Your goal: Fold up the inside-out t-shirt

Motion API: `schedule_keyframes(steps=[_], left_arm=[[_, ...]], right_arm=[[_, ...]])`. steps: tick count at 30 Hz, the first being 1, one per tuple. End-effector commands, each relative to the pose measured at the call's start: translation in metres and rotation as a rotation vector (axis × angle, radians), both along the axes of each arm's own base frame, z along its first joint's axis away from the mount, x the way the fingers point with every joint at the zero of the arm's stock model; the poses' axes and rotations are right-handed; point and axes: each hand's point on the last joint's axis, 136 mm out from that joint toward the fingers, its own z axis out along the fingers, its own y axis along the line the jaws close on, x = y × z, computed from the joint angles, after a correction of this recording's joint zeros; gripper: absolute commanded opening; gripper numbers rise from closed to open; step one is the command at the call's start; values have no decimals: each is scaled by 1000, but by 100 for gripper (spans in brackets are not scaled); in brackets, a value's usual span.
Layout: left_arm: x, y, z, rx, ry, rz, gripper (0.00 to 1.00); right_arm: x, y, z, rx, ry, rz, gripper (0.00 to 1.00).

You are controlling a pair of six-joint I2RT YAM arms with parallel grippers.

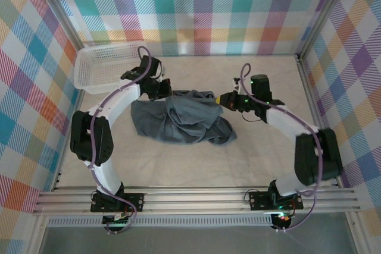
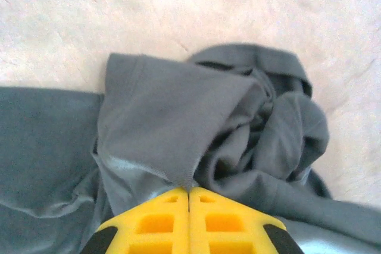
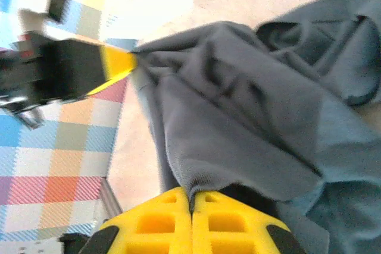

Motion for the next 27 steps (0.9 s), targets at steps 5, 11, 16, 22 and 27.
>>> schedule_keyframes(steps=[5, 11, 16, 22, 27], left_arm=[[25, 1, 55, -115, -114, 6, 0], [29, -10, 20, -147, -40, -11, 0], [28, -18, -3, -145, 6, -40, 0], [32, -18, -6, -134, -1, -42, 0], [38, -18, -8, -124, -4, -42, 0]], right_arm=[[-53, -8, -6, 8, 194, -136, 1], [-61, -5, -63, -46, 280, -113, 6], [-58, -6, -65, -133, 231, -56, 18], [-55, -35, -66, -321, 90, -136, 38], [-76, -13, -64, -523, -186, 53, 35]])
